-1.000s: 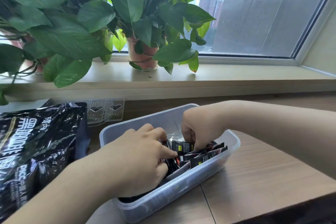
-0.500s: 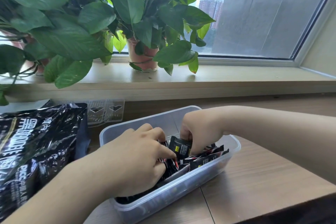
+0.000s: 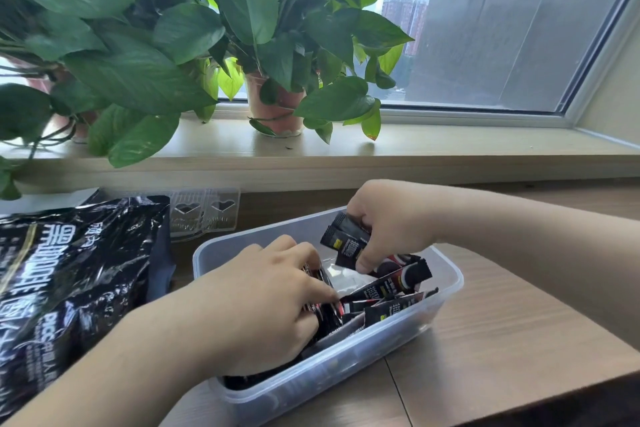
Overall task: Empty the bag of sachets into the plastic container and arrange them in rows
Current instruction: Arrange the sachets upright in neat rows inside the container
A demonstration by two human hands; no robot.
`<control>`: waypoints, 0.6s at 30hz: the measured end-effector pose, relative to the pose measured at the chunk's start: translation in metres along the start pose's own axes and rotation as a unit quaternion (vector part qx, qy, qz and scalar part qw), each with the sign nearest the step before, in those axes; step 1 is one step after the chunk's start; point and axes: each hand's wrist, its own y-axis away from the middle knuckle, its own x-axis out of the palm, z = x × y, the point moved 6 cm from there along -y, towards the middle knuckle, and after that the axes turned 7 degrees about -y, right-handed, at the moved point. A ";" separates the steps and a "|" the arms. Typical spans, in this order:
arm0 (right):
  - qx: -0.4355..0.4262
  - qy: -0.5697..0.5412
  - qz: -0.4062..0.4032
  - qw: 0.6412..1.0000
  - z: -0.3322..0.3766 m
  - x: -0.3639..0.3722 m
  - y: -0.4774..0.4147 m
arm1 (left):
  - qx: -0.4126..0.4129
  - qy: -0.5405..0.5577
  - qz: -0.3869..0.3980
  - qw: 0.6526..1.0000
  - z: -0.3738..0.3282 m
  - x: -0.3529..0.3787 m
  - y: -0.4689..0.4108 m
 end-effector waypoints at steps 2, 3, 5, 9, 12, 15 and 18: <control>0.002 -0.037 -0.031 0.999 -0.004 -0.007 0.002 | 0.007 0.000 0.010 1.000 0.000 0.000 0.001; 0.005 -0.054 -0.042 0.998 -0.006 -0.009 0.003 | 0.011 0.006 0.018 1.000 0.000 0.000 0.002; 0.013 -0.083 -0.059 0.995 -0.010 -0.010 0.006 | 0.016 0.018 0.033 0.999 0.001 -0.001 0.004; 0.005 -0.172 -0.065 0.983 -0.013 -0.007 0.014 | 0.036 0.016 0.049 0.998 0.005 -0.006 0.009; -0.018 -0.234 -0.075 0.969 -0.008 -0.006 0.025 | 0.039 0.029 0.057 0.997 0.008 -0.009 0.014; -0.027 -0.266 -0.128 0.955 -0.006 -0.013 0.036 | 0.035 0.034 0.064 0.997 0.010 -0.010 0.015; -0.024 -0.302 -0.194 0.933 -0.010 -0.024 0.050 | 0.030 0.040 0.069 0.996 0.009 -0.010 0.015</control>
